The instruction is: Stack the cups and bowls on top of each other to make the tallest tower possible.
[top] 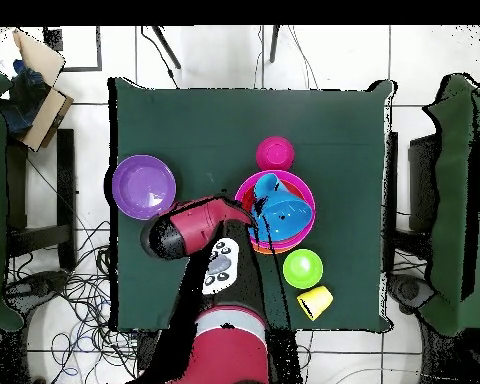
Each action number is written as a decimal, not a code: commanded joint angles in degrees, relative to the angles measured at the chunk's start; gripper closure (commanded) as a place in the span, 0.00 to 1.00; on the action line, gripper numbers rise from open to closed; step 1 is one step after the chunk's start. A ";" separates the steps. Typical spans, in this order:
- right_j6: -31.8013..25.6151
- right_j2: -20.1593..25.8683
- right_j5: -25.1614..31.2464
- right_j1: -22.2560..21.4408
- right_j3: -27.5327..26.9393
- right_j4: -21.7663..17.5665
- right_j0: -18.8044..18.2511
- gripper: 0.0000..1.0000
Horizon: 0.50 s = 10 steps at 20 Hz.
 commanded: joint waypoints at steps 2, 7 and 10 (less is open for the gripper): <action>-7.67 8.71 -1.25 3.13 -4.08 -5.99 -0.37 0.00; -12.02 12.64 -0.83 3.64 -5.72 -9.72 -1.91 0.00; -11.44 13.35 -0.34 3.65 -6.12 -10.98 -2.23 0.00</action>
